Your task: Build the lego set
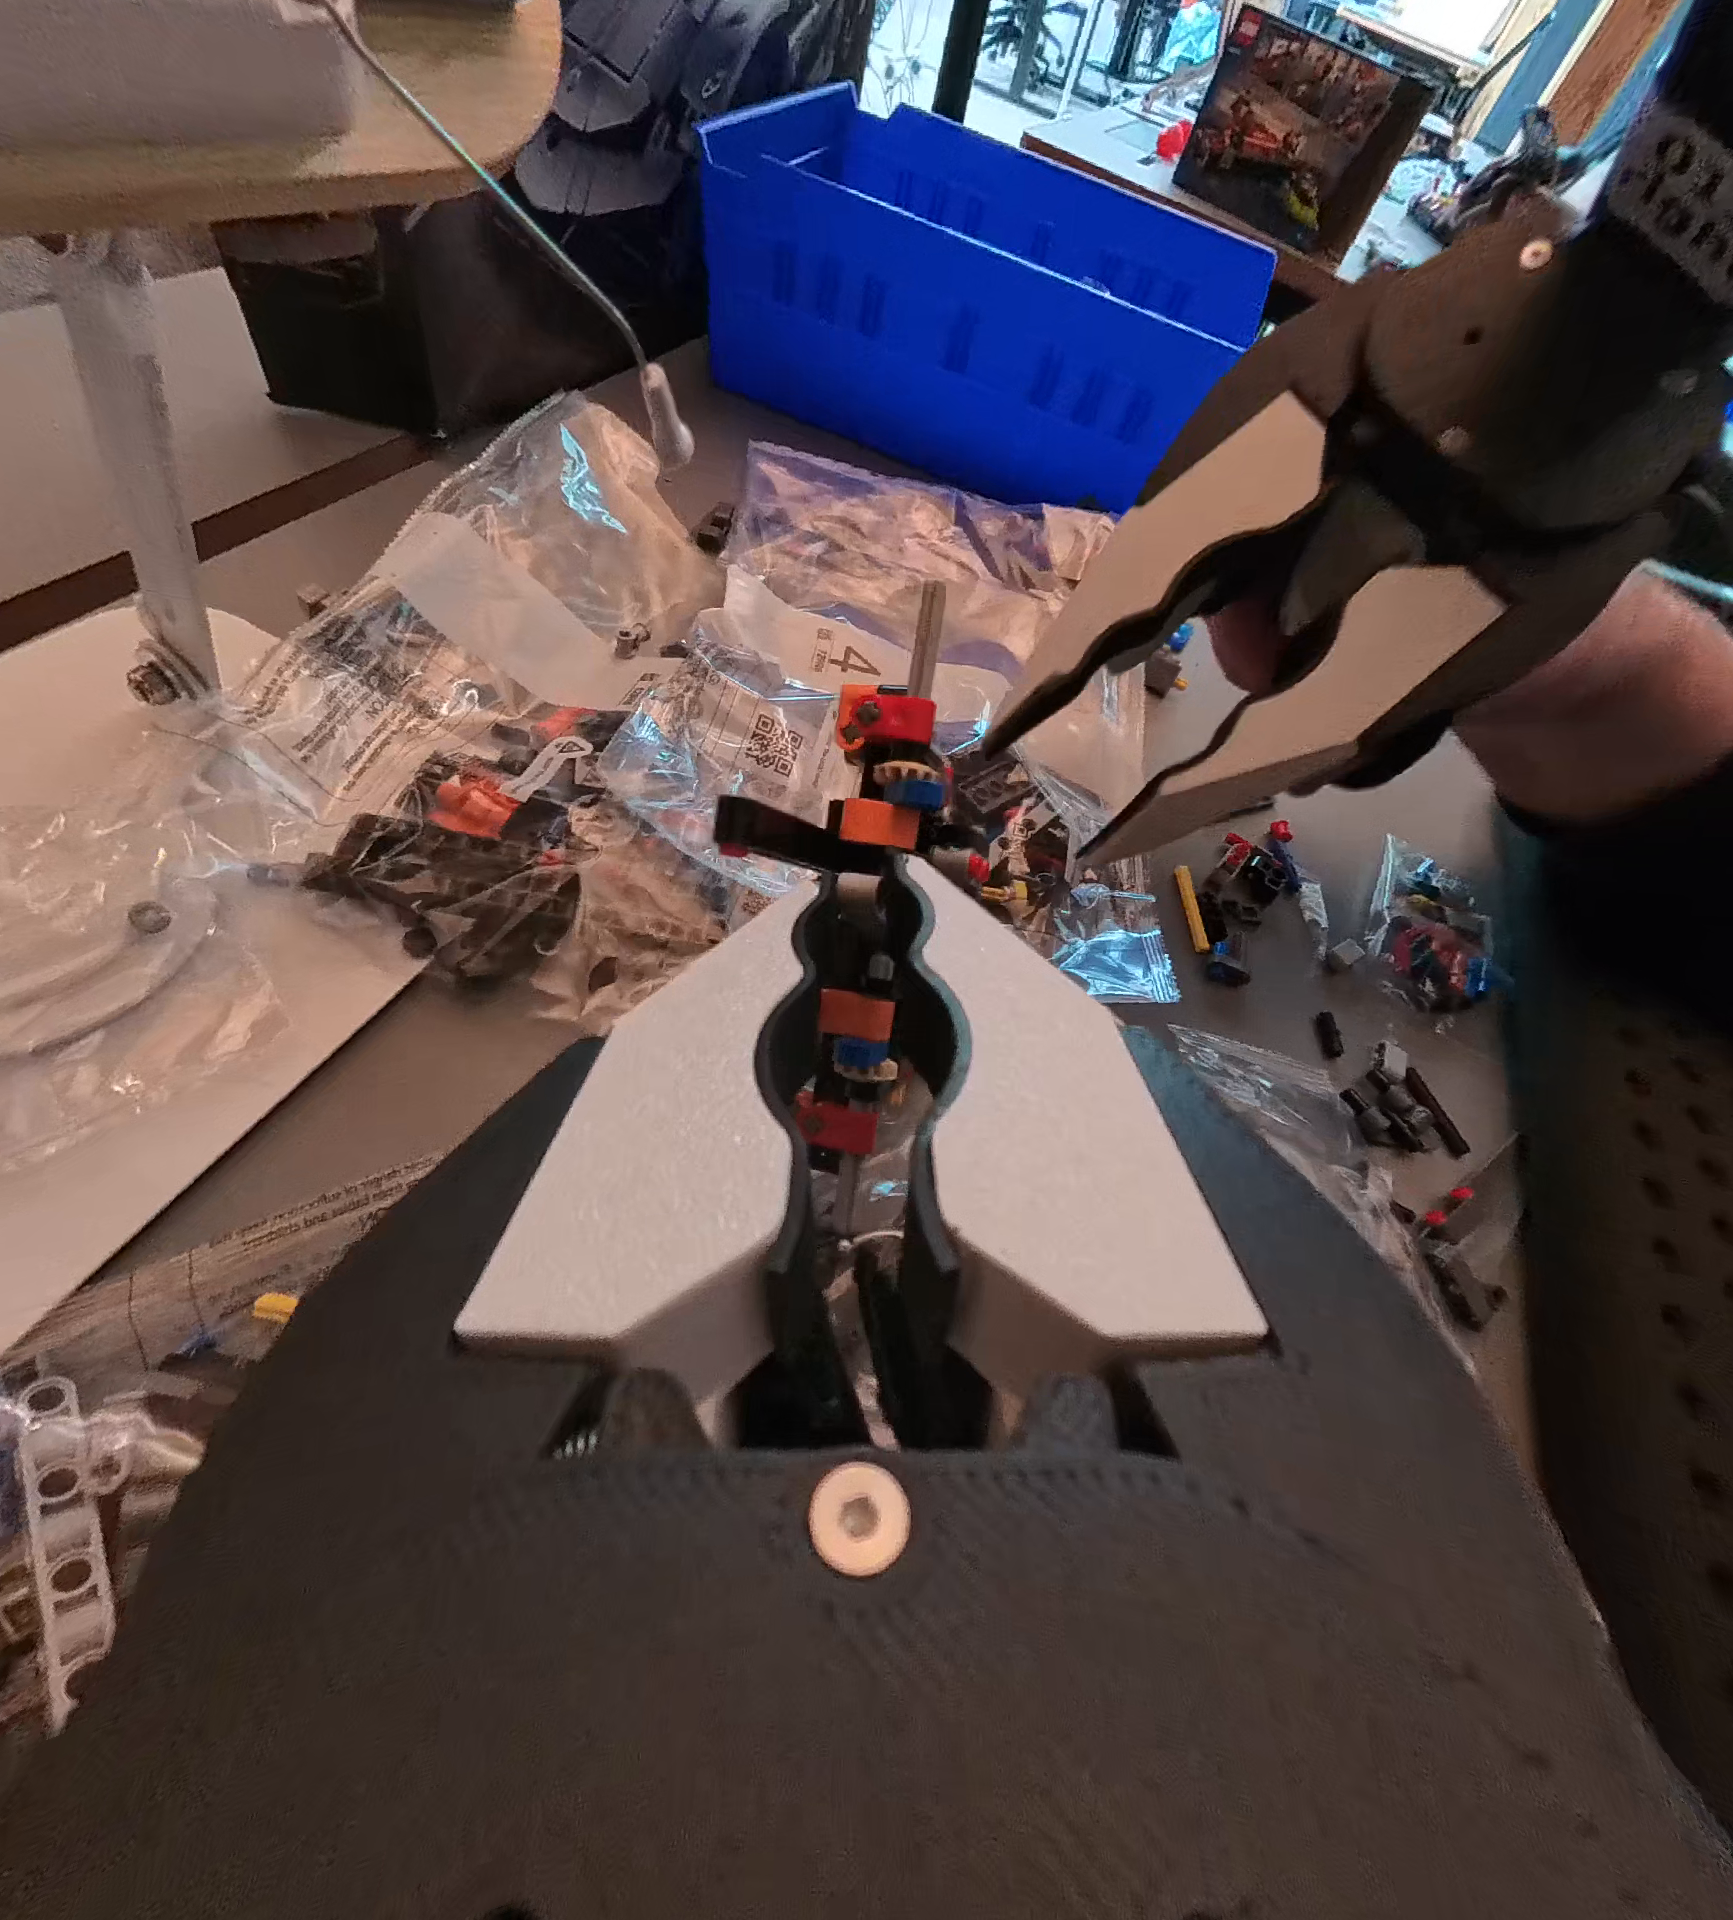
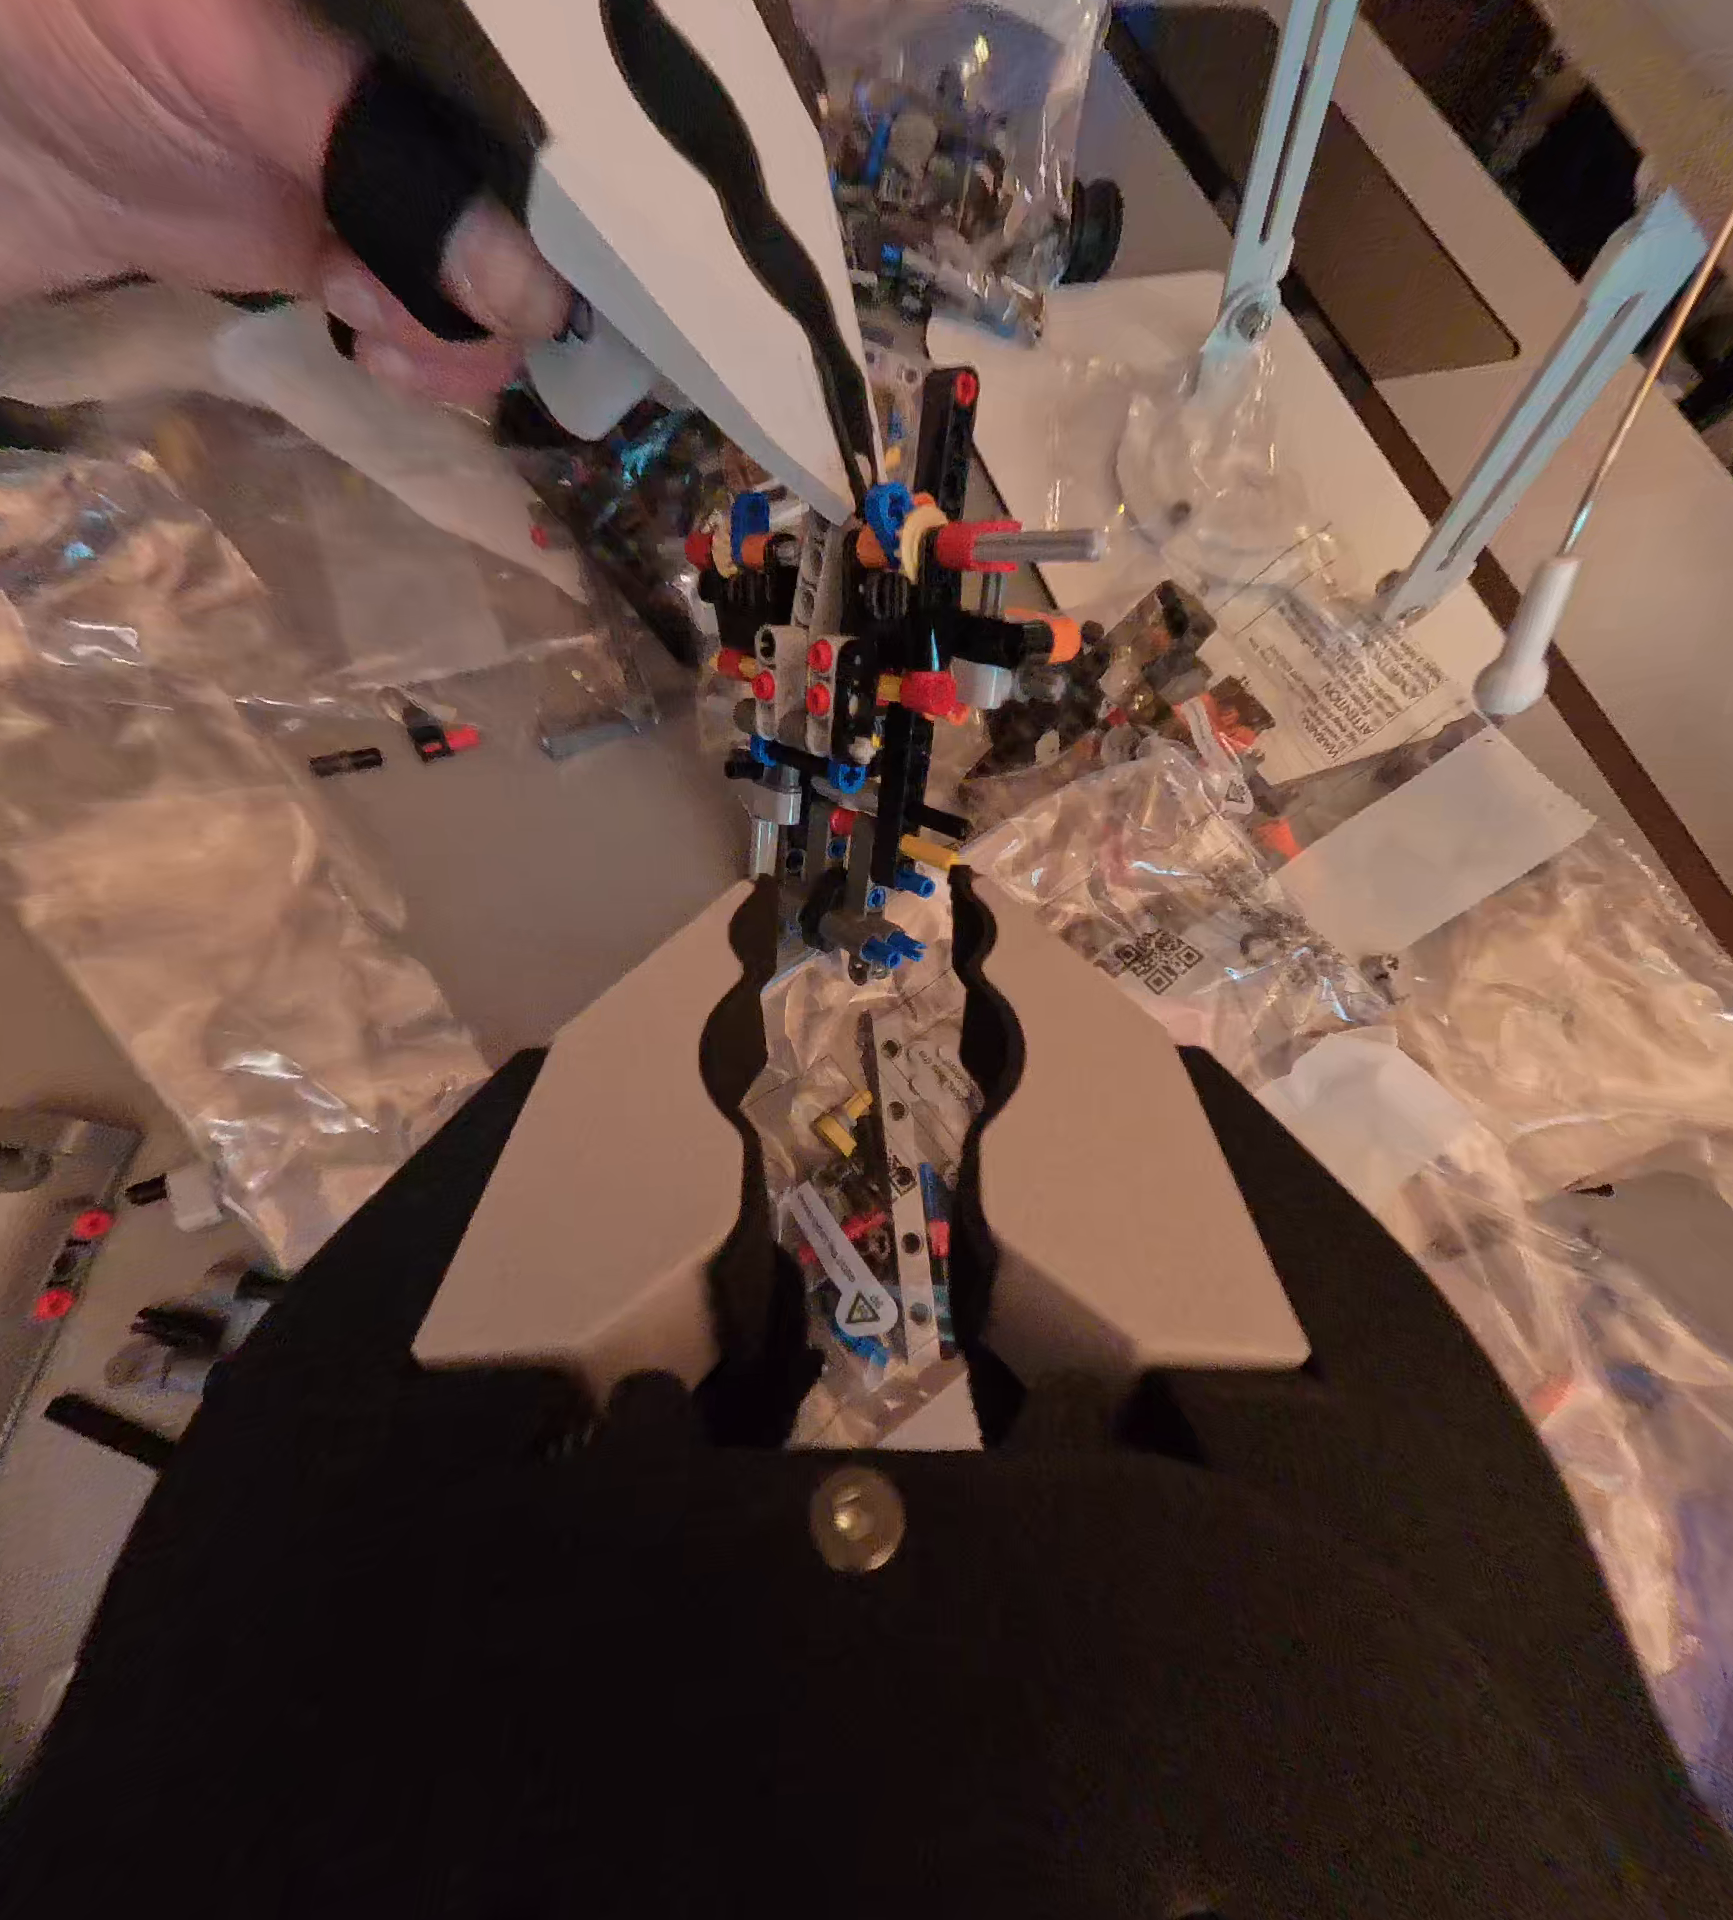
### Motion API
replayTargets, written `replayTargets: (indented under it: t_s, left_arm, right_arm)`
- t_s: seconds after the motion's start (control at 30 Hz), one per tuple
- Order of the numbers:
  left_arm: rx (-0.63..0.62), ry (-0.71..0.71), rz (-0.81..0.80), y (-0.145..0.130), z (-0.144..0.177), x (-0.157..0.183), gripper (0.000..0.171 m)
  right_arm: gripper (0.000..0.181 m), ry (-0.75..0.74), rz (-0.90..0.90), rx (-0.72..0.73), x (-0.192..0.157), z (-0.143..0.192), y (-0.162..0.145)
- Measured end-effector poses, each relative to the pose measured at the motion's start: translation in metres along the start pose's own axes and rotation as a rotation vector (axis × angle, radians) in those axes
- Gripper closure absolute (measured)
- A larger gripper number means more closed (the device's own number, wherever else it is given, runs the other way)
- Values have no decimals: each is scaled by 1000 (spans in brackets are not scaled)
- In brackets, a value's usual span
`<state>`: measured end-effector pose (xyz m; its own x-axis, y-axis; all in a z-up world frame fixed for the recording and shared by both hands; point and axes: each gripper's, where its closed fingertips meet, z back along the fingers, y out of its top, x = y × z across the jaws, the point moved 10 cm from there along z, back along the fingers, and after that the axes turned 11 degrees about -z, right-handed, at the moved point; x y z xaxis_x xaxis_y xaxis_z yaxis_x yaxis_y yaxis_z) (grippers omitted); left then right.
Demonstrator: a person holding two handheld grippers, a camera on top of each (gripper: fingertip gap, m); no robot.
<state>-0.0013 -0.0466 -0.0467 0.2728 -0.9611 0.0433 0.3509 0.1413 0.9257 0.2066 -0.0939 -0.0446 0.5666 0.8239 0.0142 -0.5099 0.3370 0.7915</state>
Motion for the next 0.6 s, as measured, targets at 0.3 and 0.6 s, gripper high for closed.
replayTargets:
  t_s: [0.3, 0.6]
  left_arm:
    - [9, -100, -51, -1, 2, 4, 163]
    - [27, -97, -93, -2, 5, 2, 162]
  right_arm:
    - [157, 86, -169, 43, 15, -21, -8]
    - [178, 184, -196, 76, 14, -20, -7]
